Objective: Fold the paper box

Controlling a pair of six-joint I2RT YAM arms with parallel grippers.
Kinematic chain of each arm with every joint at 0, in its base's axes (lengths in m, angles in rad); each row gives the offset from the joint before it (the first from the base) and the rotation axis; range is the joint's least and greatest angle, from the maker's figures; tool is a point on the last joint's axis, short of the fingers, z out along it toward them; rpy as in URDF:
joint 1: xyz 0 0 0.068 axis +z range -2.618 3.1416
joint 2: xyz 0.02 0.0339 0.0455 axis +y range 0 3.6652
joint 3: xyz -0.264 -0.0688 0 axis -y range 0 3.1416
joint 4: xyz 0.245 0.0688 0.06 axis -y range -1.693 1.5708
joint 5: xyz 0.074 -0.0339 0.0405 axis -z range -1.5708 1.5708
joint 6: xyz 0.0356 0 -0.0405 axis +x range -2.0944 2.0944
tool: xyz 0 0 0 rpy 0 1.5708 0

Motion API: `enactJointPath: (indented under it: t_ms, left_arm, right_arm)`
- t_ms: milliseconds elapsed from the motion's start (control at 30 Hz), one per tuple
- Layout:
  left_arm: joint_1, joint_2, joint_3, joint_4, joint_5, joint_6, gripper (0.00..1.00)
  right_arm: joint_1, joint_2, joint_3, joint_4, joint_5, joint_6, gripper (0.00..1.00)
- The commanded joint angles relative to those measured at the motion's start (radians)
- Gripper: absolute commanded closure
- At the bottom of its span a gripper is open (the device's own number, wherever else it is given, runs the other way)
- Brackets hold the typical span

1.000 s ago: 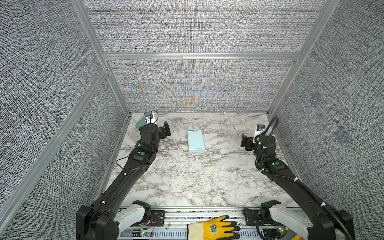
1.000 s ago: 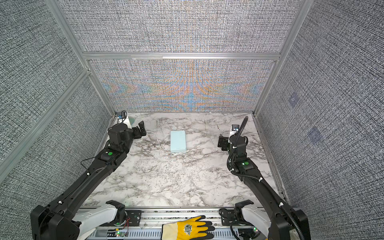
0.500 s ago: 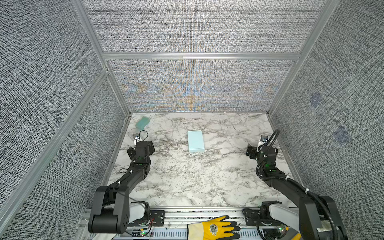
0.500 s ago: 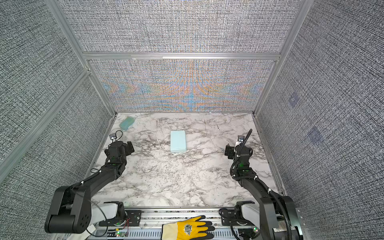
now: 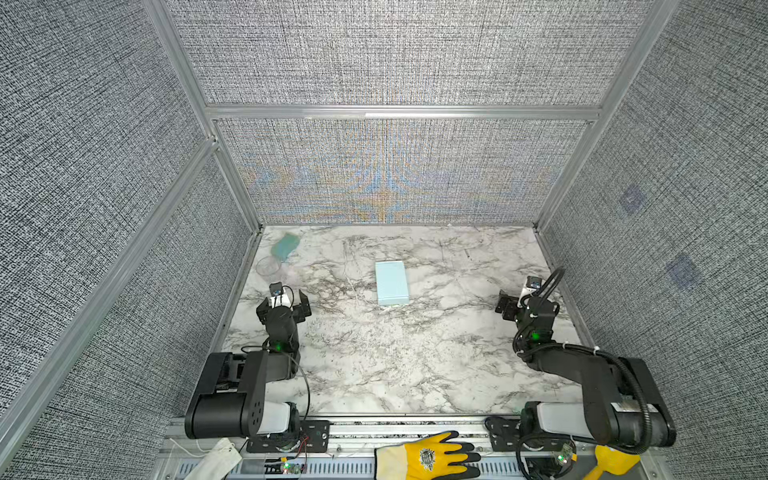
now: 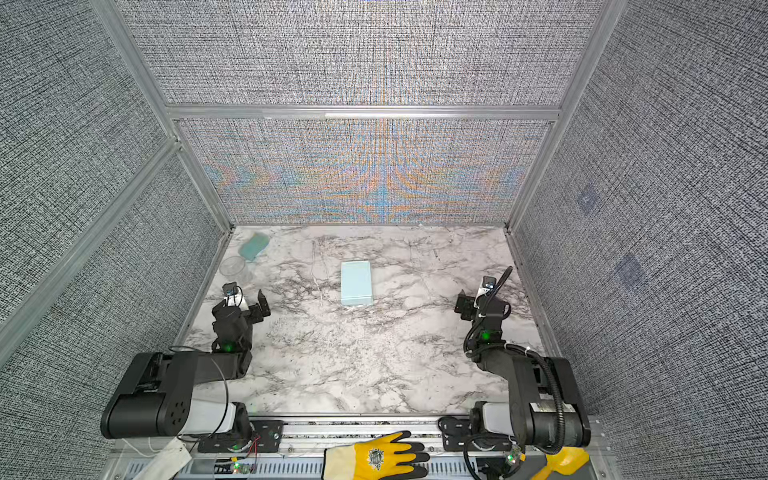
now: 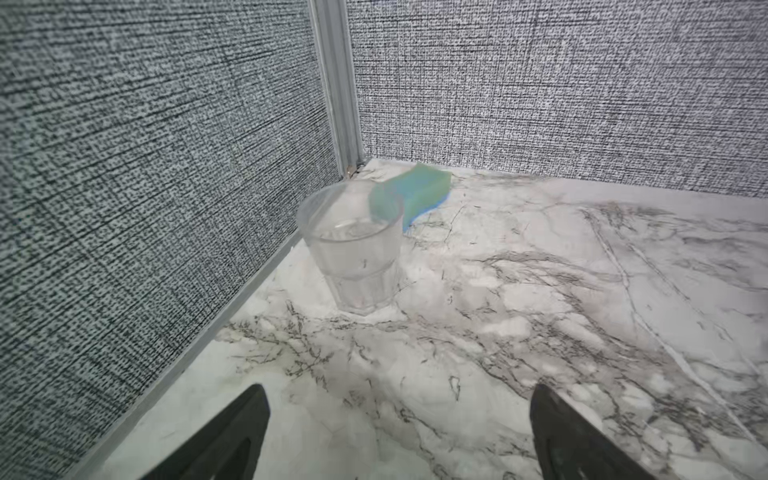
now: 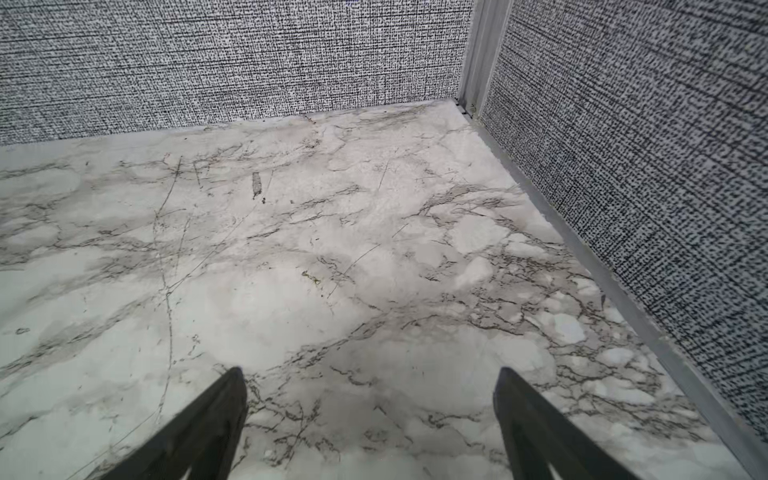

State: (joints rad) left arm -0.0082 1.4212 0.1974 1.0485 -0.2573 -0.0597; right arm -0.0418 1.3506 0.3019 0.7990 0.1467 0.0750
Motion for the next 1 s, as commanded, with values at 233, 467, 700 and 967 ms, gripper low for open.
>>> enactJointPath:
  t_ms: [233,467,700,967]
  left_arm:
    - [0.004,0.093,-0.012,0.241,0.157,0.06,0.0]
    - [0.004,0.095,-0.021,0.254,0.161,0.062,0.01]
    - [0.004,0.097,-0.034,0.288,0.168,0.065,0.01]
    - [0.001,0.123,-0.044,0.346,0.17,0.077,0.01]
  right_arm:
    - [-0.015,0.191,-0.138,0.519,-0.053,-0.005,0.06]
    - [-0.015,0.19,-0.08,0.395,-0.054,-0.004,0.06]
    - [-0.014,0.204,0.024,0.229,-0.102,-0.029,0.01]
    - [-0.013,0.194,0.019,0.227,-0.103,-0.036,0.01]
